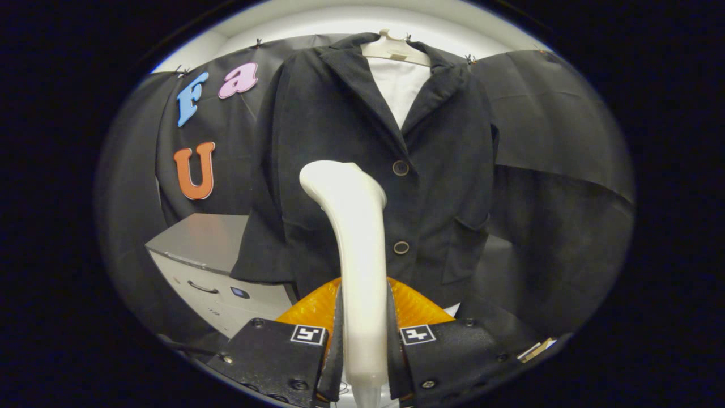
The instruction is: Iron the clothes twice with a garment steamer, once on the left side and once on the right side.
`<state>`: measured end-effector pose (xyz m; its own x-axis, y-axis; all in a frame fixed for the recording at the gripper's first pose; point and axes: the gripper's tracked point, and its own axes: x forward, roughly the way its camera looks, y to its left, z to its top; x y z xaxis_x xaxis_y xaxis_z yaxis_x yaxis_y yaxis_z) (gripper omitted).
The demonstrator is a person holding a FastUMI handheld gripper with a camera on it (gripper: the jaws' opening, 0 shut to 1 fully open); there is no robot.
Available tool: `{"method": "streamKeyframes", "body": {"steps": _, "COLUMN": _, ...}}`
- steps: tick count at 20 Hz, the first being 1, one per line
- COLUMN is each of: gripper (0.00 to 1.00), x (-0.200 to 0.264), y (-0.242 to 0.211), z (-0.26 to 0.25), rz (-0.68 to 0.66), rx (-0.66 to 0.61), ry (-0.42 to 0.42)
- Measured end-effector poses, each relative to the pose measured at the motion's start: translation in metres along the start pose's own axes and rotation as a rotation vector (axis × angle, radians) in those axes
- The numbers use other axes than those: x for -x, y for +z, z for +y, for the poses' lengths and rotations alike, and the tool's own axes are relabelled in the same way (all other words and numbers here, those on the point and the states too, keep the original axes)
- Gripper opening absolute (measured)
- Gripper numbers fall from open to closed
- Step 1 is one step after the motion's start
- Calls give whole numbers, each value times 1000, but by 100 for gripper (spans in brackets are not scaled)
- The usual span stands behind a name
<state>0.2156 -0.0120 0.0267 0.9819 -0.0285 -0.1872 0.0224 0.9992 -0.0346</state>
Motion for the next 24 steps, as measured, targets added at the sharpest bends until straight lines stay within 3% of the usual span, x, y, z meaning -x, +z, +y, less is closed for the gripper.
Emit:
{"method": "streamKeyframes", "body": {"steps": 13, "gripper": 35, "x": -13, "y": -71, "z": -5, "rz": 113, "rx": 16, "ry": -19}}
{"method": "streamKeyframes", "body": {"steps": 24, "gripper": 35, "x": 2, "y": -82, "z": -14, "rz": 143, "rx": -39, "ry": -39}}
